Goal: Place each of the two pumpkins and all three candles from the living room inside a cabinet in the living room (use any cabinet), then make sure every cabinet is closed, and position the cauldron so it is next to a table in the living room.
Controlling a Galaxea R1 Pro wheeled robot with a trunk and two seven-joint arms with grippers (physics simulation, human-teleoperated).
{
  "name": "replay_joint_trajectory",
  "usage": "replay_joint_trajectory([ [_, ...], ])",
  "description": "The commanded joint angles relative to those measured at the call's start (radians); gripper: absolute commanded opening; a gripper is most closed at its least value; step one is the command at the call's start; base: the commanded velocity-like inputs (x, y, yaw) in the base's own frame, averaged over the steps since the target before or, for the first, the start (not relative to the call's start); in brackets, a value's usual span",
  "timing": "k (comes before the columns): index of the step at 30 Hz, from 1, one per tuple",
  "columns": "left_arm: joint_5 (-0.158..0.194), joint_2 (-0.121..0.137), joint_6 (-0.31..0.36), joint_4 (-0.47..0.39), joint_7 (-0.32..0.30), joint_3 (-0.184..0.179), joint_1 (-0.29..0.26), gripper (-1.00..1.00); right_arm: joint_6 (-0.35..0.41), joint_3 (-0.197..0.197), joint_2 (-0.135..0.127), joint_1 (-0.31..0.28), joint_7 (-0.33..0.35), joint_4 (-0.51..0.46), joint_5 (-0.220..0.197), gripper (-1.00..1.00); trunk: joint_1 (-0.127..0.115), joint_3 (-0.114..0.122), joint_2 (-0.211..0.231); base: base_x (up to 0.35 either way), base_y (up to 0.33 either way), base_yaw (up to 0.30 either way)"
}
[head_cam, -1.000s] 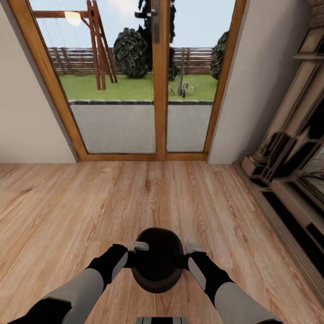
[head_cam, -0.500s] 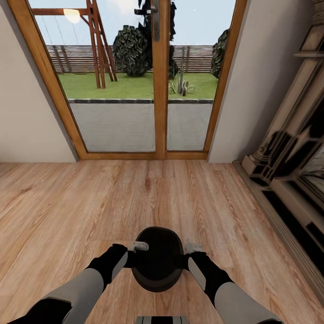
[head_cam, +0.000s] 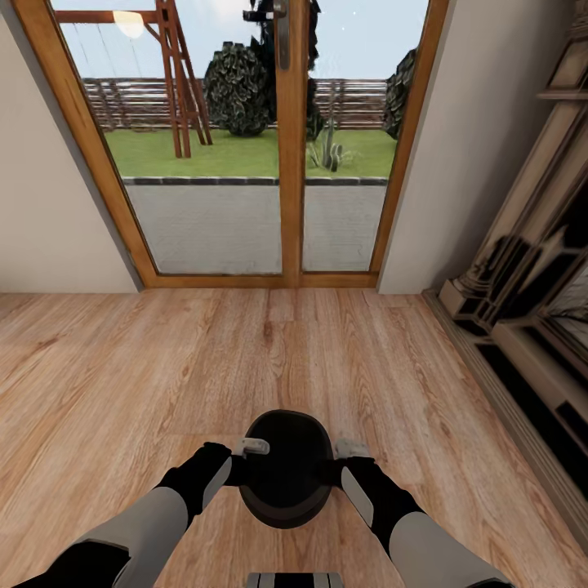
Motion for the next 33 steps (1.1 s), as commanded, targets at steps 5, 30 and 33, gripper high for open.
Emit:
replay_joint_trajectory([
  [5,0.003,0.002,0.005,-0.002,-0.001,-0.005,0.0,1.0,-0.013,0.004,0.0,0.001,-0.006,-0.002,-0.01,1.0,0.0,-0.001,0.0,0.0,0.0,0.0],
  [30,0.003,0.002,0.005,-0.002,-0.001,-0.005,0.0,1.0,-0.079,0.011,0.0,0.002,-0.005,0.0,-0.01,1.0,0.0,0.011,0.0,0.0,0.0,0.047],
  [33,0.003,0.002,0.004,-0.002,-0.001,-0.005,0.0,1.0,-0.079,0.011,0.0,0.003,-0.005,0.0,-0.01,1.0,0.0,0.012,0.0,0.0,0.0,0.037],
])
